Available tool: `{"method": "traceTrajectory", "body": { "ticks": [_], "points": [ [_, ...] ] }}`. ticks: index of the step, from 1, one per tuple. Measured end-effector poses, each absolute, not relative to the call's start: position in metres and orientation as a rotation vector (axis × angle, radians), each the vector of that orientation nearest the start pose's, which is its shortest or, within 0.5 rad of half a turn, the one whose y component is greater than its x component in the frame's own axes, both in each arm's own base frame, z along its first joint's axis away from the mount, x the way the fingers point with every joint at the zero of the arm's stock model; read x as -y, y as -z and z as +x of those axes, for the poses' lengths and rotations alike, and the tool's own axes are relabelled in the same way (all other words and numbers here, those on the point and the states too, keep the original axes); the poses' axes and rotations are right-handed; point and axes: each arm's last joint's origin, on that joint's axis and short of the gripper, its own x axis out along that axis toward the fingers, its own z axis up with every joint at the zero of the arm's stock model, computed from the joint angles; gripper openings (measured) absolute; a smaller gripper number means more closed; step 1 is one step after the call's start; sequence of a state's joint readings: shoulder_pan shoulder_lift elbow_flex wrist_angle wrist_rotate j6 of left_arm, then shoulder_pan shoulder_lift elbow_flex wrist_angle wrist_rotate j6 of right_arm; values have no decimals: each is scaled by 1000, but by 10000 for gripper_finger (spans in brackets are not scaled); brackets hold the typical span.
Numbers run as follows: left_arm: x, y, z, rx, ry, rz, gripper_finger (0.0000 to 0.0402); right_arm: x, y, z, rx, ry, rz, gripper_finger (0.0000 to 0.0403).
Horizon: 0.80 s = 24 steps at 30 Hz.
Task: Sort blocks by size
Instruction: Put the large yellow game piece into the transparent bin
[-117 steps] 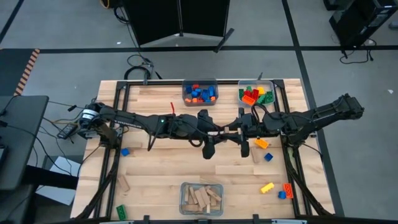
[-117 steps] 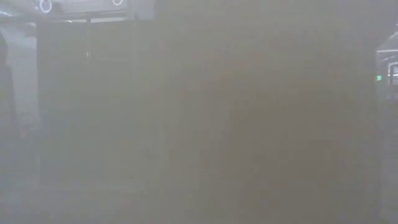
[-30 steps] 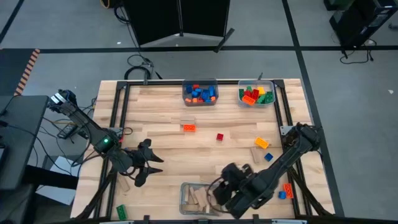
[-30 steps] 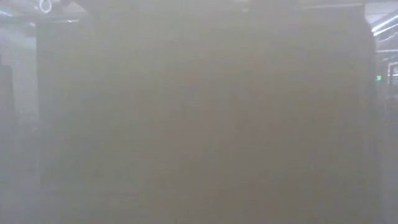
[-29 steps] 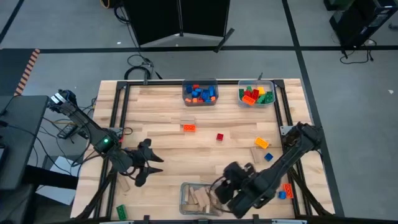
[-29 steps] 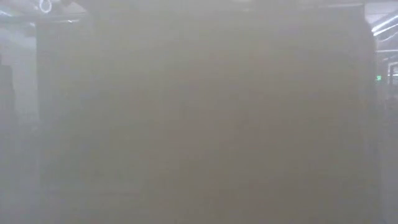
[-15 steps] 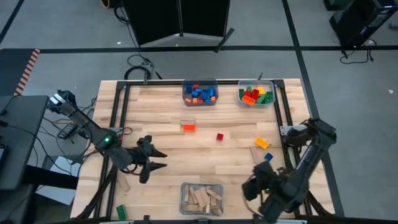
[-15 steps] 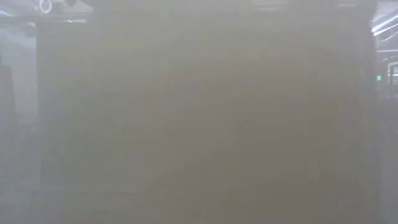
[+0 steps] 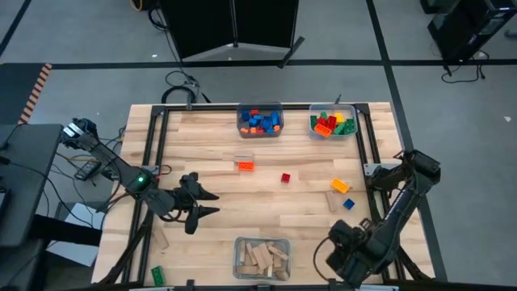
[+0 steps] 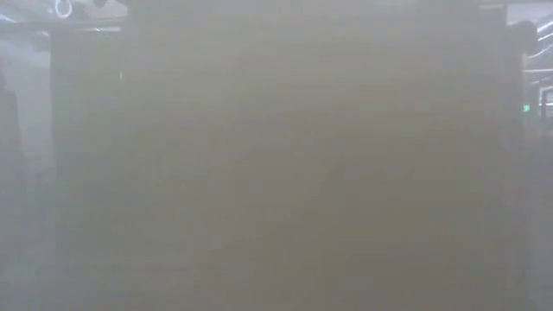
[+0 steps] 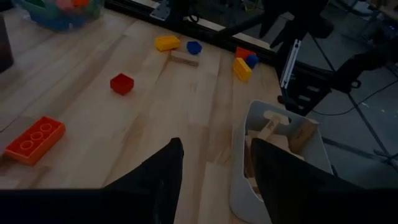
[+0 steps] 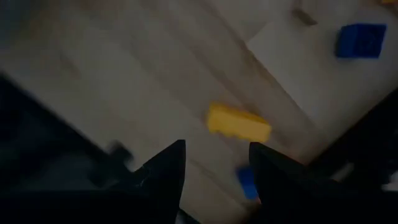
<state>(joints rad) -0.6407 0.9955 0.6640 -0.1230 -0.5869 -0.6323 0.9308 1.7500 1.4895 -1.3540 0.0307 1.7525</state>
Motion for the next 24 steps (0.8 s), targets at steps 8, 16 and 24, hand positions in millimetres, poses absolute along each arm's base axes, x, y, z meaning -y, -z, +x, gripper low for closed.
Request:
{"method": "traceTrajectory", "body": {
  "ticks": [8,16,24],
  "points": [
    [113,-262,178,-366,-72,-362,195,-251,-261,182,-1680,359,268,190],
    [113,-266,179,-324,-72,-390,195,-253,-243,183,-1636,35,24,187],
    [113,-271,181,-255,-113,-422,195,-238,-212,172,-1593,-104,-9,174]
  ]
}}
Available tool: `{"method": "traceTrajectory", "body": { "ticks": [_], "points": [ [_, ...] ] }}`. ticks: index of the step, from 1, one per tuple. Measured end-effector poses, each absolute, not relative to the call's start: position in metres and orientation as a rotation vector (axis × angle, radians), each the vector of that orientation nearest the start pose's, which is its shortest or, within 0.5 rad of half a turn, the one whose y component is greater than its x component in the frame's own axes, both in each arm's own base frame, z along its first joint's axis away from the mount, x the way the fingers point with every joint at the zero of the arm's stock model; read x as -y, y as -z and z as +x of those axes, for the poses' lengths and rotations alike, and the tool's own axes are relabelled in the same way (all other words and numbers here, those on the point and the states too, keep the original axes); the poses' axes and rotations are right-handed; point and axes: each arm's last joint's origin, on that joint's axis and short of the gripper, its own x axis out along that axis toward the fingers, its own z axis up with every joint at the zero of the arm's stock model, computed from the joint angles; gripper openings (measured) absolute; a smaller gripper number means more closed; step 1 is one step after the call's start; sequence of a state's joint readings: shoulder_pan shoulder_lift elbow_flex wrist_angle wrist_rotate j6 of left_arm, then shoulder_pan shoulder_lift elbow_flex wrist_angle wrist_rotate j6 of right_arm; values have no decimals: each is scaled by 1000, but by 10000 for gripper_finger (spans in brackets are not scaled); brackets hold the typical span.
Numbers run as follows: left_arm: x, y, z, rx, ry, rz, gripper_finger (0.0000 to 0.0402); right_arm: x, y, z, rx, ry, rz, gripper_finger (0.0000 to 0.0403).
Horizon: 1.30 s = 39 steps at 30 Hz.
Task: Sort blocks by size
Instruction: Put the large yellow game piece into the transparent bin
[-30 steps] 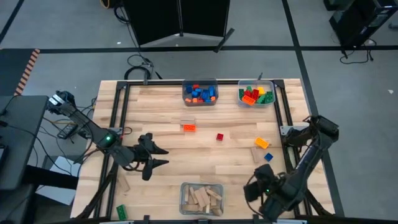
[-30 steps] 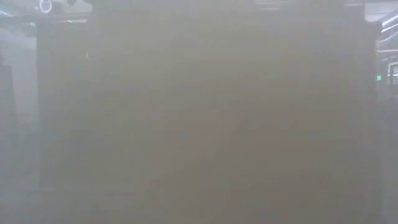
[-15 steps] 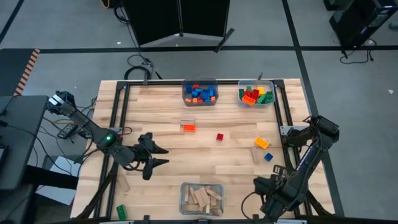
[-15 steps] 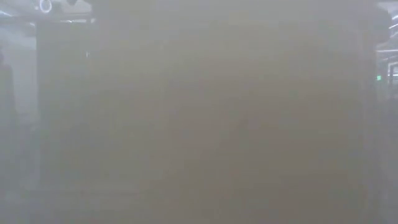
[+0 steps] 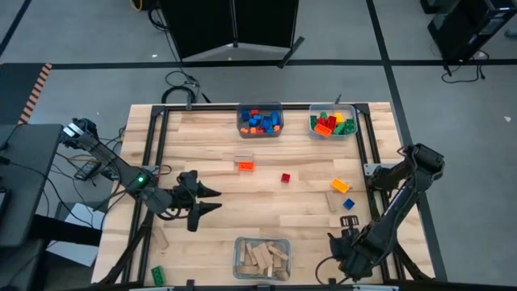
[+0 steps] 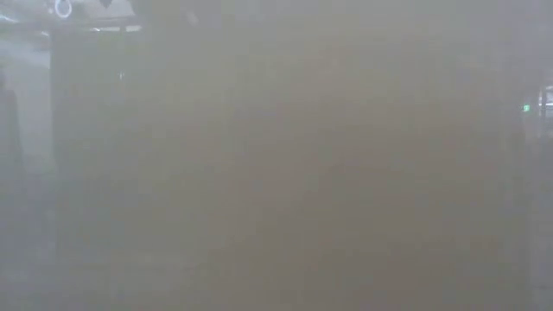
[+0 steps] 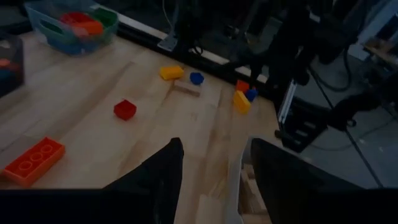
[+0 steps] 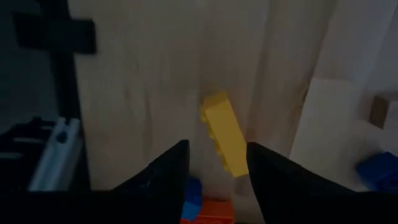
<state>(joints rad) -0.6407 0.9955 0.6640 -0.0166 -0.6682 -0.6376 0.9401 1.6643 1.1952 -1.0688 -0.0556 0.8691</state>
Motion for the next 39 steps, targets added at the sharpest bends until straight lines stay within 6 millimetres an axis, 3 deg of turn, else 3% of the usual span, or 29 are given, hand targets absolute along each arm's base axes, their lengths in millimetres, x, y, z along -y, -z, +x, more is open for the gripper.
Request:
{"method": "traceTrajectory", "body": {
  "ticks": [13,21,26,30,37,39],
  "points": [
    [110,-274,182,-196,-200,-425,195,-211,-178,150,-1634,-125,-50,185],
    [109,-274,181,-178,-239,-420,195,-216,-170,152,-1589,-242,-37,231],
    [109,-274,181,-177,-241,-419,195,-212,-155,149,-1572,-264,-29,242],
    [109,-274,181,-178,-241,-412,195,-210,-145,148,-1574,-263,-30,222],
    [109,-274,181,-181,-239,-363,195,-212,-141,151,-1545,-256,-21,104],
    [109,-274,181,-180,-239,-363,195,-210,-141,153,-1548,-220,-3,104]
  ]
}}
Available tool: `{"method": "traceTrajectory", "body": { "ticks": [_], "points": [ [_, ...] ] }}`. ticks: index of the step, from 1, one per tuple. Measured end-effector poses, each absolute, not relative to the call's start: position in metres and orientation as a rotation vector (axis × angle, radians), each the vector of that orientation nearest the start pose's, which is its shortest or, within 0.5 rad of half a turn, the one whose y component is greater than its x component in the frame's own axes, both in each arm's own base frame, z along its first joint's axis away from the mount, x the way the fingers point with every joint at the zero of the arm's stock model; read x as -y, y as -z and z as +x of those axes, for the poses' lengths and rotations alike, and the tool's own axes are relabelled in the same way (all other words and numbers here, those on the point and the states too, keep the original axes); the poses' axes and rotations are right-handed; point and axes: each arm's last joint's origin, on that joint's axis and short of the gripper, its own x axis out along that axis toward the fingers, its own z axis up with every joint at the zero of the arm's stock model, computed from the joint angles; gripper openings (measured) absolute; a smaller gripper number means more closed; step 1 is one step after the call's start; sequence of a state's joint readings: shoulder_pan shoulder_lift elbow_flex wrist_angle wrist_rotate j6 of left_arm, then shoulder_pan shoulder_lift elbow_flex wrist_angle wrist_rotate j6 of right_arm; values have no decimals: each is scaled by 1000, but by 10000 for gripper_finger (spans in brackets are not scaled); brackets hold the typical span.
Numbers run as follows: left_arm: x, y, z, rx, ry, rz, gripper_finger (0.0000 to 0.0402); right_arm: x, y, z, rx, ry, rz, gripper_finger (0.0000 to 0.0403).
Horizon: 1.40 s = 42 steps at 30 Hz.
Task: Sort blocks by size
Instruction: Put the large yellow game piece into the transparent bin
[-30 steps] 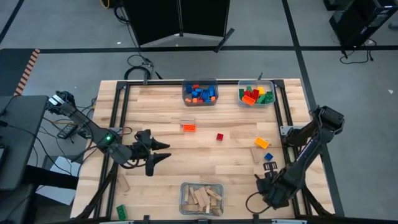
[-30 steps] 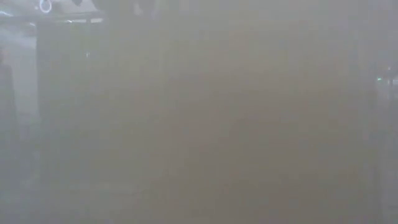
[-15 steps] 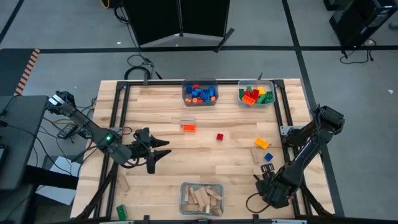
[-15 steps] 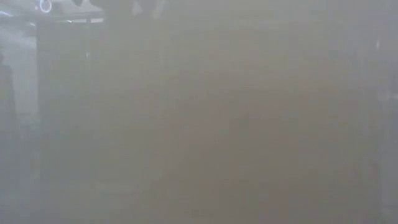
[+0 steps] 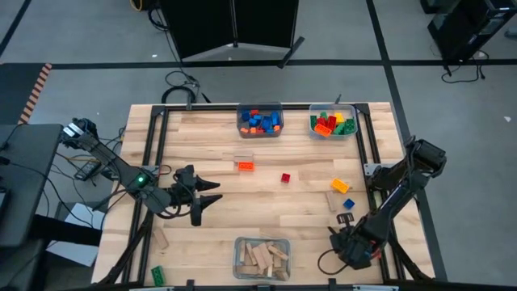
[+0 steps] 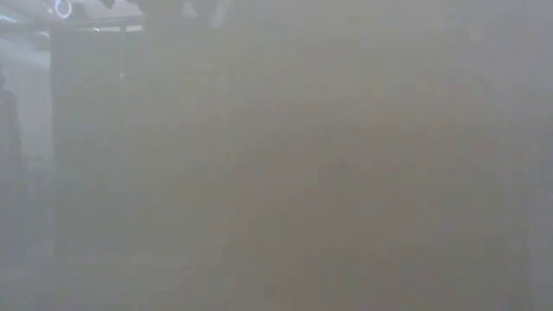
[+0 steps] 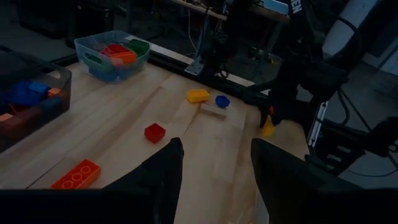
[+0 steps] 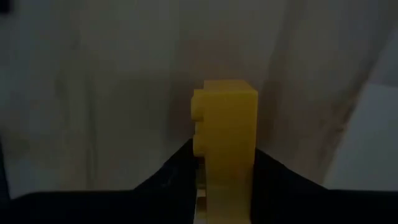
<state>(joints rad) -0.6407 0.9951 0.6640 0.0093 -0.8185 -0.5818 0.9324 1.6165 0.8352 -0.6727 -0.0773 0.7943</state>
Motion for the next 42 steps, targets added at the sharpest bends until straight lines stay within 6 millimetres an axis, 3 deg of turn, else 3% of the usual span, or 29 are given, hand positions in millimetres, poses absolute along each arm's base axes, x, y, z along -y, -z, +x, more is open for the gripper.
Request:
{"method": "traceTrajectory", "body": {
  "ticks": [7,11,18,26,31,37,42],
  "points": [
    [109,-274,181,-180,-238,-364,195,-196,-145,167,-1500,-44,115,104],
    [108,-275,182,-167,-253,-460,195,-183,-155,179,-1453,18,201,104],
    [78,-269,190,-315,-195,-443,195,-151,-184,196,-1322,136,415,104],
    [34,-281,189,-333,-97,-225,195,-91,-227,208,-1017,391,710,104],
    [4,-287,176,-342,-89,-111,195,-57,-262,217,-878,523,758,104],
    [-22,-289,165,-350,-114,-84,195,-6,-300,221,-881,757,792,104],
    [-36,-287,165,-359,-111,-94,195,47,-310,213,-884,882,814,104]
  ]
}}
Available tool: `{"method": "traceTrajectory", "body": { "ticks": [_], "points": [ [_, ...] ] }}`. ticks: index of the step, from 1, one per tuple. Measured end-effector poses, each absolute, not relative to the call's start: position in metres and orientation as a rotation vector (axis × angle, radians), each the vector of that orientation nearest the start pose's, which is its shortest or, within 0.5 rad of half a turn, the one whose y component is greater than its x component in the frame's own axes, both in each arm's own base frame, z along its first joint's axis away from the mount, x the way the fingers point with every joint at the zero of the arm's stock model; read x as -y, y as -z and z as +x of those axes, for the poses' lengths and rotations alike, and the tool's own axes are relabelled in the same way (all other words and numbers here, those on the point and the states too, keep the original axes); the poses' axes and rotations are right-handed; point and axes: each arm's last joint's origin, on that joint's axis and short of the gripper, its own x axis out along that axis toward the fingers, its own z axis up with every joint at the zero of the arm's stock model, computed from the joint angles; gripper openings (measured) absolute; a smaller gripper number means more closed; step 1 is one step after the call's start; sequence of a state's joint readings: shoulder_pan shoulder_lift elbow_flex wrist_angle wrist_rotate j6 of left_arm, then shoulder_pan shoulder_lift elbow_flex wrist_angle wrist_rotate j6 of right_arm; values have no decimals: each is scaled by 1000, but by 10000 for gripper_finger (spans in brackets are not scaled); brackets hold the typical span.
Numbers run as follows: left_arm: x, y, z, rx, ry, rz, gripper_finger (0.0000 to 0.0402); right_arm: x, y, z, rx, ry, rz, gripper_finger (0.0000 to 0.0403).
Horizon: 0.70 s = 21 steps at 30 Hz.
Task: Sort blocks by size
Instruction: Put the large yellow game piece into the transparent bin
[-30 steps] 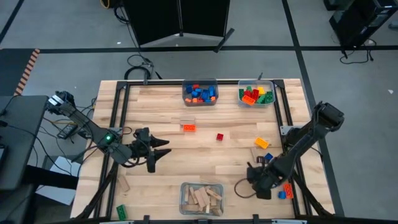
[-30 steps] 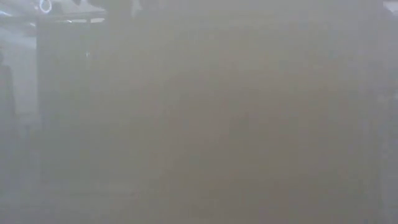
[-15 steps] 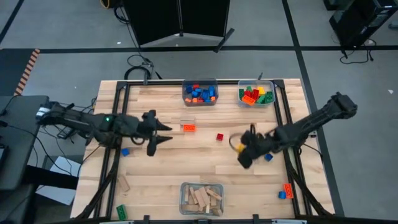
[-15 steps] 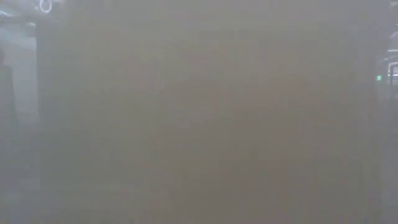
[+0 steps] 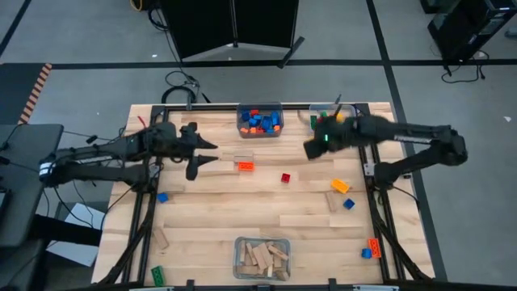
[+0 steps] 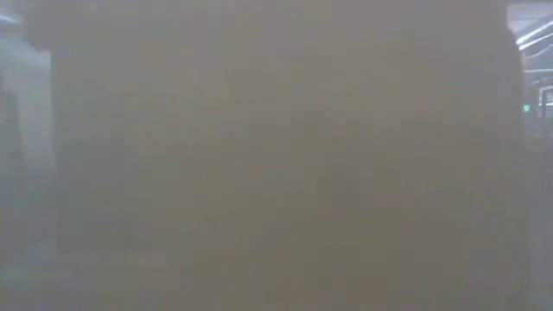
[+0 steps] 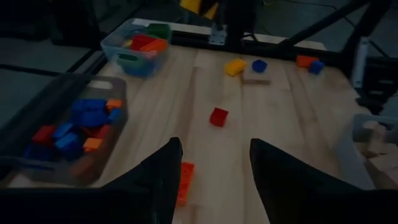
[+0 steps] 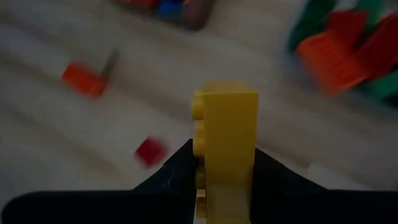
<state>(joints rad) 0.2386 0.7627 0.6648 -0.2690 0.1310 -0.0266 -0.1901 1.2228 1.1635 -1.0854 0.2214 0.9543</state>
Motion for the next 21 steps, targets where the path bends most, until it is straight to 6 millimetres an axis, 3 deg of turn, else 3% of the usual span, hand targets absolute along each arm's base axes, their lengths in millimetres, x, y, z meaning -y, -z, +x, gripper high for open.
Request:
{"method": "traceTrajectory", "body": {
  "ticks": [7,12,17,21],
  "points": [
    [-47,-287,163,-358,-166,-107,195,127,-300,191,-926,995,835,104],
    [-55,-288,161,-346,-255,-111,195,177,-280,172,-980,1107,940,104],
    [-64,-290,159,-318,-377,-99,195,216,-250,157,-1067,1224,1042,104],
    [-68,-290,157,-318,-425,-101,195,236,-226,151,-1147,1296,1080,104]
  ]
}}
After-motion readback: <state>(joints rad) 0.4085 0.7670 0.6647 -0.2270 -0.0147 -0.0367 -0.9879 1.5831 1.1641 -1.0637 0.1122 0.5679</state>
